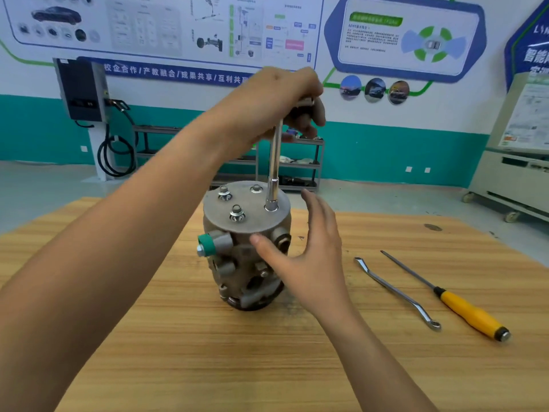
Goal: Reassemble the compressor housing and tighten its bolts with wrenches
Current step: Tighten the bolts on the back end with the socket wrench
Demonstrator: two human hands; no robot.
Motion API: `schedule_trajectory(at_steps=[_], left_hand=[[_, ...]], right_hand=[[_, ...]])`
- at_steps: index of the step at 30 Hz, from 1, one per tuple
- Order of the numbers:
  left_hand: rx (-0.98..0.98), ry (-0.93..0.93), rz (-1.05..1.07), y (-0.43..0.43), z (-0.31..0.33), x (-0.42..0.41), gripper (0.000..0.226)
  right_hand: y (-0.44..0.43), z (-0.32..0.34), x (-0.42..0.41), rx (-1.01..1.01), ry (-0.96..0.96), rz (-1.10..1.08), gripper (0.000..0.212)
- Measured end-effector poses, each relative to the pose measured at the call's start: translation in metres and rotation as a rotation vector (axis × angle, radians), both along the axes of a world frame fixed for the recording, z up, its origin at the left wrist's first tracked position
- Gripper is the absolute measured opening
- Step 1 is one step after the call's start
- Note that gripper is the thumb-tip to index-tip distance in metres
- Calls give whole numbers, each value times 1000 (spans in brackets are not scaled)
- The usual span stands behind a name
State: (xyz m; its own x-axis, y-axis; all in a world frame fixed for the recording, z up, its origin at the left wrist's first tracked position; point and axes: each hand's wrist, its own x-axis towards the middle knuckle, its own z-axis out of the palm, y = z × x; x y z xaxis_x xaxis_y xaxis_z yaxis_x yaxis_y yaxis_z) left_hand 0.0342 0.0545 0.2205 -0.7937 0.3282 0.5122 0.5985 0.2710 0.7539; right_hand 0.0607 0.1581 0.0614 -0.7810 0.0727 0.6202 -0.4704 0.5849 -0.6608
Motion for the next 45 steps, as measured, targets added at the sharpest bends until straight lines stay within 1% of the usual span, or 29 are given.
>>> schedule_trajectory(at_steps=[2,3,4,5,6,8,10,12,13,15,17,18,19,21,23,25,26,27,28,29,30,32,36,41,45], left_hand=[[-129,125,216,3,6,4,36],[-159,180,296,6,6,5,31],[-140,216,336,9,4,5,25],[-76,221,334,11,0,4,20],[23,202,305,14,-4,3,20],[240,146,233,16,-8,0,31],[387,66,149,15,-8,-4,42],[444,-4,4,14,-10,-9,50],[461,-22,-72,14,-12,-11,49],[479,-40,-178,15,-15,-14,35],[446,-21,-193,16,-16,-14,19],[422,-5,-153,17,-15,-14,16],[382,19,-74,18,-14,-13,17],[227,111,154,21,-11,-10,25],[11,249,377,23,-9,-6,34],[-233,417,587,24,-9,-4,38],[-303,493,646,23,-10,-3,39],[-316,547,665,23,-12,-3,40],[-293,556,655,21,-13,-5,42],[-211,525,607,17,-14,-8,44],[-82,472,530,13,-15,-12,45],[160,331,380,7,-18,-21,45],[438,68,182,9,-19,-31,45],[664,-91,137,19,-14,-35,47],[865,-134,155,30,-14,-34,45]], right_hand=[[0,-1,-1,14,-34,5,98],[1,-2,-2,9,-37,-1,98],[1,-3,-2,-1,-35,-5,97],[1,-4,-1,-14,-32,0,96],[0,-4,1,-24,-29,10,95],[-1,-4,3,-23,-27,25,94],[-1,-4,4,-7,-27,34,95],[2,-3,4,-17,-33,44,97],[4,-4,3,-34,-39,54,98],[10,-3,3,-81,-67,92,101],[15,-3,2,-134,-134,133,104],[17,-3,2,-155,-171,153,105],[18,-3,1,-172,-201,172,106],[18,-2,0,-194,-229,200,107],[15,-1,0,-175,-231,200,111],[10,0,1,-112,-238,176,120],[8,1,1,-88,-242,169,124],[7,2,0,-79,-249,166,126],[7,3,-1,-83,-256,168,127],[9,3,-3,-95,-262,177,129],[11,3,-4,-109,-266,190,129],[16,3,-7,-127,-268,221,126],[25,4,-12,-112,-286,260,121],[27,6,-16,-81,-289,287,119],[24,6,-16,-62,-257,276,119]])
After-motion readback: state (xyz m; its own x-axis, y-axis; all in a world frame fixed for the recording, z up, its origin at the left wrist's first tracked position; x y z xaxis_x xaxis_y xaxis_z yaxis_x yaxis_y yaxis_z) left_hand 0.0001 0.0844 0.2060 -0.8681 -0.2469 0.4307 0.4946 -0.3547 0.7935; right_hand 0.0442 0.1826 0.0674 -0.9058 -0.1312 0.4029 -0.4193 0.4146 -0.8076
